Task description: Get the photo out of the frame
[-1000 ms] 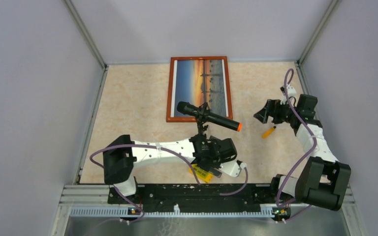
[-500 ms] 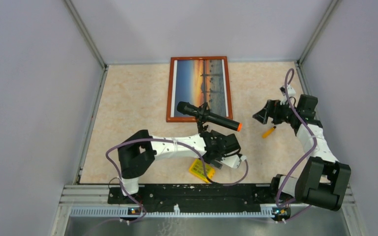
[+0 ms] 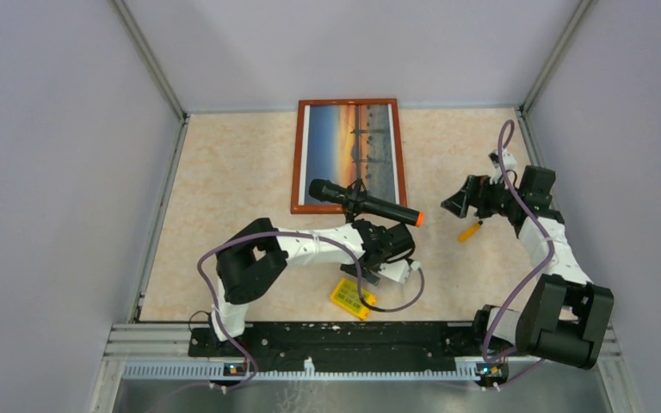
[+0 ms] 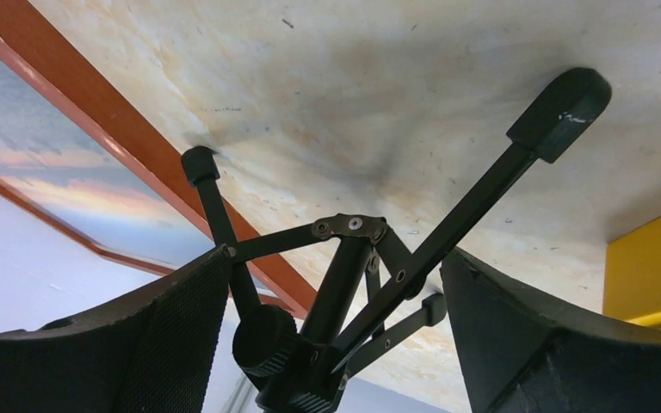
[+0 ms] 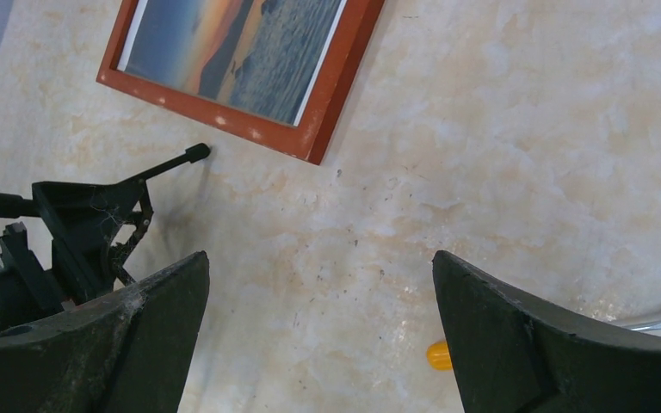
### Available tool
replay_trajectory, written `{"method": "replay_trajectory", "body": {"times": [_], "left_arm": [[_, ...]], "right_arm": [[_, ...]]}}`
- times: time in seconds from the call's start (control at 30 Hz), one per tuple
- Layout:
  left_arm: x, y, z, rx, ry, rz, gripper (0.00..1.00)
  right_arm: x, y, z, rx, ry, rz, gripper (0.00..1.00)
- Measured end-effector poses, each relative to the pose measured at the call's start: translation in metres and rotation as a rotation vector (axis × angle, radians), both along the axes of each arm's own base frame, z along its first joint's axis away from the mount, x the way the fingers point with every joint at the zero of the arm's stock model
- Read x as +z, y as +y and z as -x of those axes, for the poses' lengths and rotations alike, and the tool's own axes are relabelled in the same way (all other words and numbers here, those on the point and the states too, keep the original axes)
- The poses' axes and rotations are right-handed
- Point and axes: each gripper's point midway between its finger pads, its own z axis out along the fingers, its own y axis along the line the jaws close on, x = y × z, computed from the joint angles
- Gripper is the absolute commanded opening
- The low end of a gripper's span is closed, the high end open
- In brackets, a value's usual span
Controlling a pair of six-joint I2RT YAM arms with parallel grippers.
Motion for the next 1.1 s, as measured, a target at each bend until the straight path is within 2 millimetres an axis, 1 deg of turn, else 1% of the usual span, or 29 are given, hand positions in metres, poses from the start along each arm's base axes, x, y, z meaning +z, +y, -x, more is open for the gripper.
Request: {"method": "replay_trajectory", "body": {"times": [0.17, 0.33, 0.5, 0.6, 0.8, 1.1], "left_arm": [[-0.001, 0.005, -0.003, 0.012, -0.002, -0.009, 0.9], [-0.008, 0.014, -0.002, 0.023, 0.008, -0.033, 0.88], [-0.02, 0.039, -0.005, 0.06, 0.02, -0.084, 0.86], [-0.021, 0.055, -0.004, 0.078, 0.02, -0.111, 0.86], [-0.022, 0.08, -0.001, 0.106, 0.034, -0.132, 0.84], [-0.023, 0.131, -0.003, 0.19, 0.053, -0.156, 0.84]], "right_arm": [[0.0, 0.001, 0.0, 0.005, -0.001, -0.004, 0.99], [0.001, 0.001, 0.001, 0.006, -0.001, -0.005, 0.99], [0.001, 0.001, 0.001, 0.007, -0.001, -0.006, 0.99], [0.001, 0.002, 0.001, 0.009, -0.002, -0.007, 0.99], [0.001, 0.002, 0.001, 0.011, -0.003, -0.009, 0.99], [0.001, 0.002, 0.001, 0.012, -0.003, -0.01, 0.99]]}}
